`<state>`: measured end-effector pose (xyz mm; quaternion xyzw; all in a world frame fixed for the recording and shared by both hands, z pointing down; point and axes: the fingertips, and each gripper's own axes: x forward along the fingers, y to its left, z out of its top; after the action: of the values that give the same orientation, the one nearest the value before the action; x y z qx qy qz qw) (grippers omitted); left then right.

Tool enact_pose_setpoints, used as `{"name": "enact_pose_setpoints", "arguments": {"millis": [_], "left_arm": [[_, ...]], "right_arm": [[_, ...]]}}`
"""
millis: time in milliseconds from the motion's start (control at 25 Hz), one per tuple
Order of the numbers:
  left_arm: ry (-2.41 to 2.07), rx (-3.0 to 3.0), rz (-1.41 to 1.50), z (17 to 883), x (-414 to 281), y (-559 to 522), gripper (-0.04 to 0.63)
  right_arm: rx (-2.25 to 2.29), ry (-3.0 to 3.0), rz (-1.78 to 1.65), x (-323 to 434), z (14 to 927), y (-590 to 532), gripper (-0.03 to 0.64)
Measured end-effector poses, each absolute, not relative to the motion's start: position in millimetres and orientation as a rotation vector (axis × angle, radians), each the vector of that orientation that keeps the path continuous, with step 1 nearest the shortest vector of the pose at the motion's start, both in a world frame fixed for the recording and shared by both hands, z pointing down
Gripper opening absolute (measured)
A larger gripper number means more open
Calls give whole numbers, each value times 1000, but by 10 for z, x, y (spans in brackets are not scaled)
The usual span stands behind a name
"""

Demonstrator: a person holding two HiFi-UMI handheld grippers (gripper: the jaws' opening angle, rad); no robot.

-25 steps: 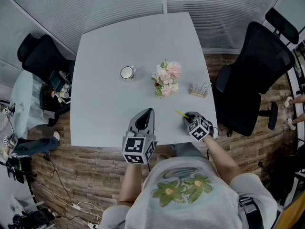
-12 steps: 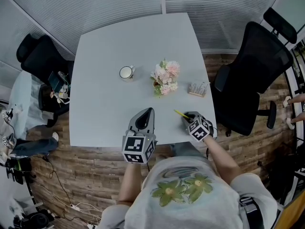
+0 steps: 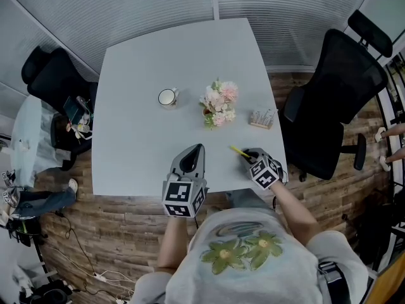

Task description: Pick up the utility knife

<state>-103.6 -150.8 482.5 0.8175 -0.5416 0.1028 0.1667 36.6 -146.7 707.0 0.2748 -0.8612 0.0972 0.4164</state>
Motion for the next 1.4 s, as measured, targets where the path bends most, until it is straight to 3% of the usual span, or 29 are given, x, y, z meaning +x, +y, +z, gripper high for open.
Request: {"name": "enact_pose_setpoints", "arguments": {"millis": [1400], "left_arm": [[-1503, 2360, 267, 4809, -1014, -1571, 11]], "right_arm": [[785, -2343, 181, 97, 6178, -1518, 55]]}}
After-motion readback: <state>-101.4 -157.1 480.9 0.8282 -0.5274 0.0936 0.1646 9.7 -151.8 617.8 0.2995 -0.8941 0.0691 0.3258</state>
